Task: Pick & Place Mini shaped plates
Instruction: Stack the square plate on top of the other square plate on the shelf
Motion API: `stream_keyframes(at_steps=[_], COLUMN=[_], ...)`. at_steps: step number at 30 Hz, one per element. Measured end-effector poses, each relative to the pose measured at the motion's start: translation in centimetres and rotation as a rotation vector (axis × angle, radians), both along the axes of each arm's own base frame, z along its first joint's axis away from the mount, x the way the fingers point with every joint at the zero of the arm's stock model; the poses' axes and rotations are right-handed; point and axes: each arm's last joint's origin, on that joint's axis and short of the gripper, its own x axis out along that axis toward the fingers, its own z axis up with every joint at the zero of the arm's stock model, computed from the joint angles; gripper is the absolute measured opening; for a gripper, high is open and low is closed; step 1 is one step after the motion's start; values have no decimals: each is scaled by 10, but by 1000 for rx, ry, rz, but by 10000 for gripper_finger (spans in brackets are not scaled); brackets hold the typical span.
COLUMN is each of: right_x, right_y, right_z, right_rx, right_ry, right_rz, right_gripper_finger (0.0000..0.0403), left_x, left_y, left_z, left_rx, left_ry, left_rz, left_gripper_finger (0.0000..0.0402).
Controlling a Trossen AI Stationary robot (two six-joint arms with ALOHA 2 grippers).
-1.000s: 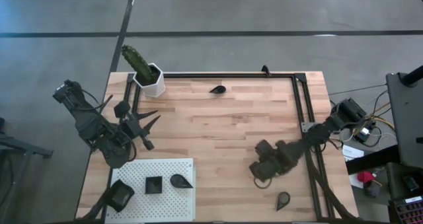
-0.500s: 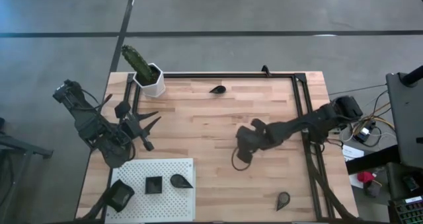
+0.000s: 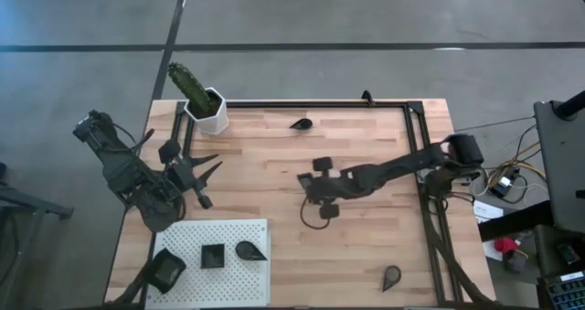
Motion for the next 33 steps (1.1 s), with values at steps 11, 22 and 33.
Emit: stream_keyframes(at_steps=[11, 22, 33], right_x=[54, 80, 82], right_y=[6, 9, 8], right_z=[-27, -51, -55], right_rx=[-199, -295, -302], right_ry=[146, 234, 248], right_rz=[188, 253, 260], right_gripper_finger=[8, 8, 8], left_x=[-1, -2, -2], left_y=[2, 2, 2], left_z=[1, 1, 1], left_rx=[-24, -43, -45], left_ry=[-6, 1, 2], left_rz=[-5, -21, -23], left_gripper_finger=[81, 81, 81])
